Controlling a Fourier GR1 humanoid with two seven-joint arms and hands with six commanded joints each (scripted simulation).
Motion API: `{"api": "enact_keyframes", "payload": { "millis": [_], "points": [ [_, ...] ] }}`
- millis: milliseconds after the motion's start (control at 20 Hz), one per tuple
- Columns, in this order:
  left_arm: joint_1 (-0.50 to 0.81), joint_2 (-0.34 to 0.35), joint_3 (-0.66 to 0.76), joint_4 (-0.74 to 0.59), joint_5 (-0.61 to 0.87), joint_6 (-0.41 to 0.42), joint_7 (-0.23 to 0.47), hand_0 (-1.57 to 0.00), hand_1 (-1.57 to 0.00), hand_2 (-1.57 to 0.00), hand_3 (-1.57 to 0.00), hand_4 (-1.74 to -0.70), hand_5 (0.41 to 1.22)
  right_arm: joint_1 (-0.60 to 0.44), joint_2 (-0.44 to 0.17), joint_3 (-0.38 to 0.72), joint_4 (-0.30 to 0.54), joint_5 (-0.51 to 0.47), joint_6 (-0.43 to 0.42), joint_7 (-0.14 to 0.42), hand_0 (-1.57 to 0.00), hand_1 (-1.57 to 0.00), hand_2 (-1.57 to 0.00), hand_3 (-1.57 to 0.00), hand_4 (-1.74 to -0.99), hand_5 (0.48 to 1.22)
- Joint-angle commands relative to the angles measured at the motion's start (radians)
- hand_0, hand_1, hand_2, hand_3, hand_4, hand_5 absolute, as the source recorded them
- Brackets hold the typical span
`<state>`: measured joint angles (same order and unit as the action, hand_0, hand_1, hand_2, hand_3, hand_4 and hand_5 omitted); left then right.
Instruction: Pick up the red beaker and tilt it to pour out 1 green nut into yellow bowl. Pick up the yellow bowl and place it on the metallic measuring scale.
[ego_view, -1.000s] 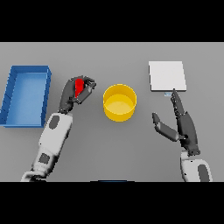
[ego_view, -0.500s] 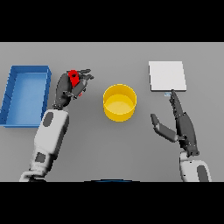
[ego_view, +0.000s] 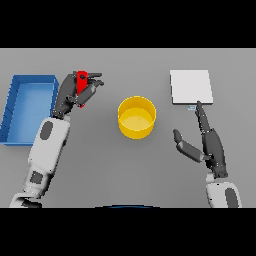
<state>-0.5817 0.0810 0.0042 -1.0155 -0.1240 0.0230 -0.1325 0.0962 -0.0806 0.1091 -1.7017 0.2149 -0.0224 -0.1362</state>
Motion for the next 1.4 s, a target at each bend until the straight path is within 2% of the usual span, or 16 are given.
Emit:
{"api": "enact_keyframes", "payload": {
  "millis": [0, 50, 300, 350, 400, 650, 750, 800, 850, 900, 950, 1200, 1350],
  "points": [
    [0.001, 0.012, -0.024, -0.011, -0.024, -0.002, 0.008, -1.56, -1.56, -1.56, -1.56, -1.73, 1.138, -0.004, 0.003, 0.005, -0.005, 0.004, -0.001, -0.001, 0.0, 0.0, 0.0, 0.0, -1.213, 0.662],
    [-0.008, 0.032, -0.051, -0.013, -0.058, -0.001, 0.011, -1.56, -1.56, -1.56, -1.56, -1.73, 1.134, -0.007, -0.001, 0.001, -0.004, 0.01, -0.007, 0.004, 0.0, 0.0, 0.0, 0.0, -1.21, 0.664],
    [-0.053, 0.116, -0.21, -0.054, -0.222, -0.034, 0.117, -1.57, -1.57, -1.57, -1.57, -1.74, 1.125, -0.001, -0.002, 0.007, -0.013, 0.017, -0.005, 0.042, 0.0, 0.0, 0.0, 0.0, -1.186, 0.66],
    [-0.086, 0.128, -0.237, -0.049, -0.252, -0.047, 0.157, -1.57, -1.57, -1.57, -1.57, -1.74, 1.127, -0.002, -0.006, 0.009, -0.021, 0.016, 0.001, 0.04, 0.0, 0.0, 0.0, 0.0, -1.183, 0.663],
    [-0.111, 0.136, -0.267, -0.04, -0.284, -0.054, 0.169, -1.57, -1.57, -1.57, -1.57, -1.74, 1.129, 0.014, -0.002, 0.015, -0.026, 0.014, 0.006, 0.03, 0.0, 0.0, 0.0, 0.0, -1.178, 0.663],
    [-0.213, 0.19, -0.439, -0.029, -0.454, -0.126, 0.242, -1.57, -1.57, -1.57, -1.57, -1.74, 1.174, 0.002, 0.003, 0.012, -0.028, 0.003, 0.011, 0.052, 0.0, 0.0, 0.0, 0.0, -1.183, 0.671],
    [-0.252, 0.189, -0.505, -0.004, -0.533, -0.15, 0.26, -1.57, -1.57, -1.57, -1.57, -1.74, 1.191, 0.001, 0.002, 0.009, -0.033, -0.005, 0.014, 0.059, 0.0, 0.0, 0.0, 0.0, -1.182, 0.674],
    [-0.26, 0.191, -0.532, 0.01, -0.56, -0.173, 0.263, -1.57, -1.57, -1.57, -1.57, -1.74, 1.197, 0.002, 0.007, 0.01, -0.033, -0.004, 0.011, 0.062, 0.0, 0.0, 0.0, 0.0, -1.187, 0.676],
    [-0.277, 0.198, -0.563, 0.017, -0.594, -0.202, 0.266, -1.57, -1.57, -1.57, -1.57, -1.69, 1.202, 0.005, 0.009, 0.01, -0.027, 0.0, 0.008, 0.067, 0.0, 0.0, 0.0, 0.0, -1.191, 0.675],
    [-0.297, 0.205, -0.588, 0.026, -0.624, -0.222, 0.264, -1.57, -1.57, -1.57, -1.49, -1.7, 1.205, 0.018, 0.012, 0.013, -0.026, 0.0, 0.008, 0.051, 0.0, 0.0, 0.0, 0.0, -1.19, 0.675],
    [-0.32, 0.21, -0.615, 0.03, -0.652, -0.249, 0.26, -1.57, -1.57, -1.57, -1.44, -1.7, 1.209, 0.016, 0.012, 0.008, -0.024, -0.01, 0.011, 0.059, 0.0, 0.0, 0.0, 0.0, -1.191, 0.675],
    [-0.431, 0.215, -0.726, 0.097, -0.76, -0.337, 0.182, -1.57, -1.57, -1.57, -1.29, -1.72, 1.217, 0.016, 0.032, 0.001, -0.027, -0.055, 0.026, 0.072, 0.0, 0.0, 0.0, 0.0, -1.206, 0.639],
    [-0.477, 0.2, -0.787, 0.125, -0.813, -0.363, 0.134, -1.57, -1.57, -1.57, -1.43, -1.73, 1.219, 0.013, 0.025, -0.006, -0.028, -0.04, 0.009, 0.073, 0.0, 0.0, 0.0, 0.0, -1.221, 0.617]
  ]
}}
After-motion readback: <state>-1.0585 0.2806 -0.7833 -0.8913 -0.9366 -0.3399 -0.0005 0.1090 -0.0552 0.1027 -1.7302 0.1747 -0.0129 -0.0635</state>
